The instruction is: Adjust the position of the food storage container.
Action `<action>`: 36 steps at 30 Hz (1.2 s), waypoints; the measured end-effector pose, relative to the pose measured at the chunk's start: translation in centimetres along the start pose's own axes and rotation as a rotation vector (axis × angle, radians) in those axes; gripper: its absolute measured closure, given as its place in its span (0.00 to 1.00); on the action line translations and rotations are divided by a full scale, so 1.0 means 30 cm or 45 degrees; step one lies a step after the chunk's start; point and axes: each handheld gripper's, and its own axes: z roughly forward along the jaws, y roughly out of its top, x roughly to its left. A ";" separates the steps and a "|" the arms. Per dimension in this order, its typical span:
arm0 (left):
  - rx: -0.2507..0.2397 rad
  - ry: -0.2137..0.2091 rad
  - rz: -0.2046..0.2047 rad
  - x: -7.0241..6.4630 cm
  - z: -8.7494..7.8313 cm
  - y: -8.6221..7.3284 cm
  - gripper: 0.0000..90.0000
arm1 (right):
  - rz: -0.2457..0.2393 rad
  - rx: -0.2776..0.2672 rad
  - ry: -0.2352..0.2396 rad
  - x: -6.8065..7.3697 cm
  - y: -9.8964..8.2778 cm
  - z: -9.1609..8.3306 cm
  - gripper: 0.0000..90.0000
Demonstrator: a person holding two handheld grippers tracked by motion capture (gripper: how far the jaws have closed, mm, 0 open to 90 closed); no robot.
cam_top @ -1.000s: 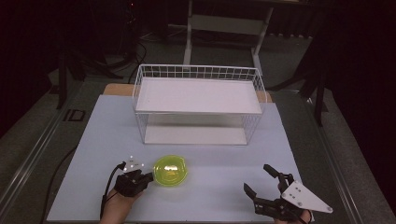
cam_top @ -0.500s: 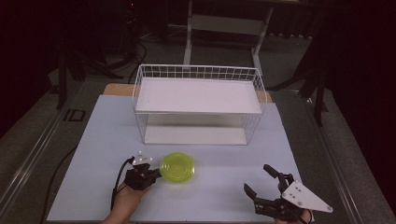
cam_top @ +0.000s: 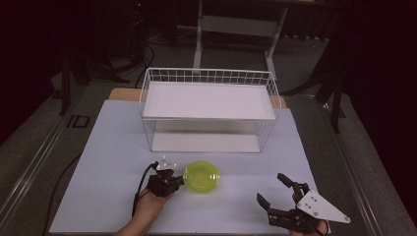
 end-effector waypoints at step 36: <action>-0.008 -0.087 0.021 -0.050 0.043 0.010 1.00 | 0.006 0.008 0.016 -0.005 -0.002 -0.002 0.16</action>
